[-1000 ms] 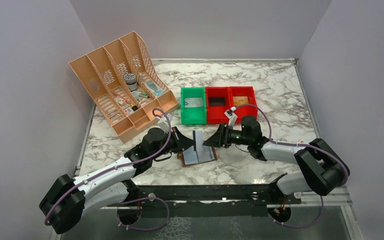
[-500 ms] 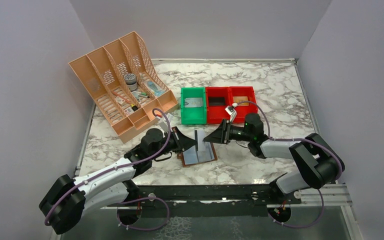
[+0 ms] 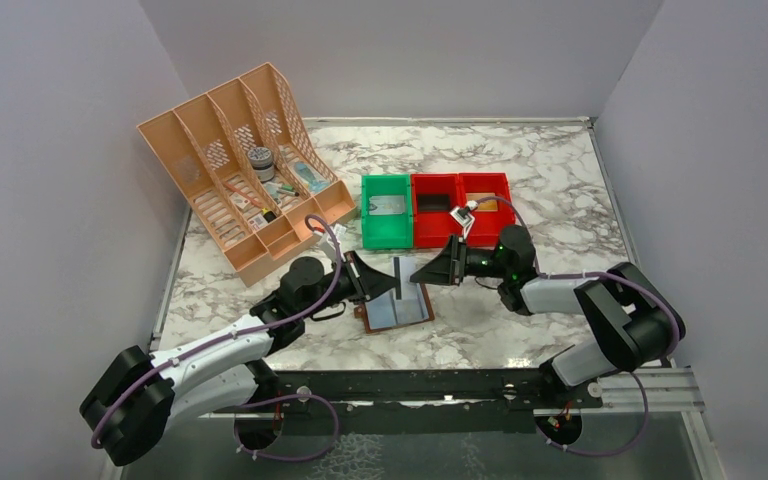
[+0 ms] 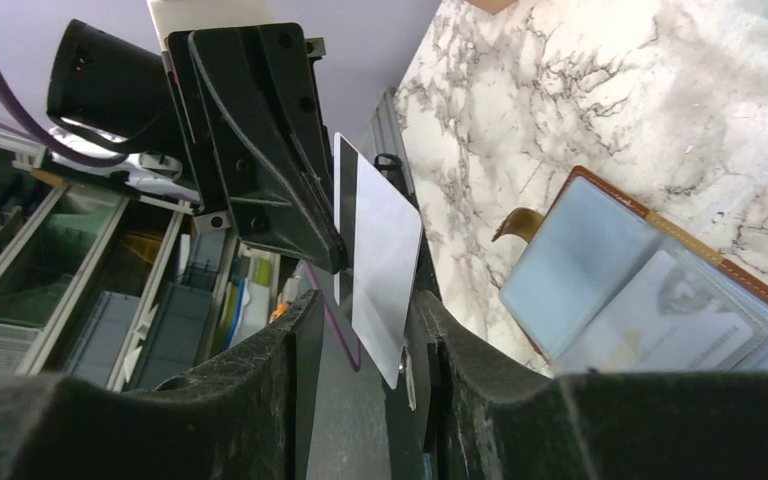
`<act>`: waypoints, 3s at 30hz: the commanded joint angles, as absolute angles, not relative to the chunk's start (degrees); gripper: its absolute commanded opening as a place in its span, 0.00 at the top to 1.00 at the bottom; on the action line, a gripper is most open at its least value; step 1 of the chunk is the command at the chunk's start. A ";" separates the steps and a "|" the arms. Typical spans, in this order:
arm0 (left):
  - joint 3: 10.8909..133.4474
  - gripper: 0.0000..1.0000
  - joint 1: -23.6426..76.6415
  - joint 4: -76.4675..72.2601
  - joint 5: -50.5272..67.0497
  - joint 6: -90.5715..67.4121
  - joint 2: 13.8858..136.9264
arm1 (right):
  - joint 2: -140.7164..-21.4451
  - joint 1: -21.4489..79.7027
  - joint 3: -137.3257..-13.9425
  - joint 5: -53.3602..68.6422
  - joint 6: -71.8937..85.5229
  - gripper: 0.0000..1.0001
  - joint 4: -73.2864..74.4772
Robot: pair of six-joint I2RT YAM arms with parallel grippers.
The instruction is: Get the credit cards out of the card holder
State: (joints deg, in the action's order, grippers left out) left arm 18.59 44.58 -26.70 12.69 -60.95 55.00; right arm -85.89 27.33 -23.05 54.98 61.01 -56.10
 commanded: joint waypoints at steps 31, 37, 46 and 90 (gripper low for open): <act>16.15 0.35 41.94 -33.32 16.98 -61.91 53.12 | -76.23 26.34 -24.32 55.72 56.97 0.99 -47.75; 17.74 0.01 41.49 -25.16 14.36 -58.35 50.34 | -70.04 26.36 -27.19 46.99 46.83 0.99 -29.90; 26.14 0.01 41.23 -0.65 4.10 -46.93 47.08 | -65.28 26.37 -29.22 43.04 39.89 0.99 -22.54; 43.69 0.01 23.38 29.96 -21.87 -22.23 50.05 | -77.01 32.11 -51.86 16.10 5.40 0.99 -1.61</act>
State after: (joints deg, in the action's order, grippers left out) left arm 43.79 23.68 28.99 -17.65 -23.16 51.72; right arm -72.51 28.29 -45.52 26.22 13.98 -7.97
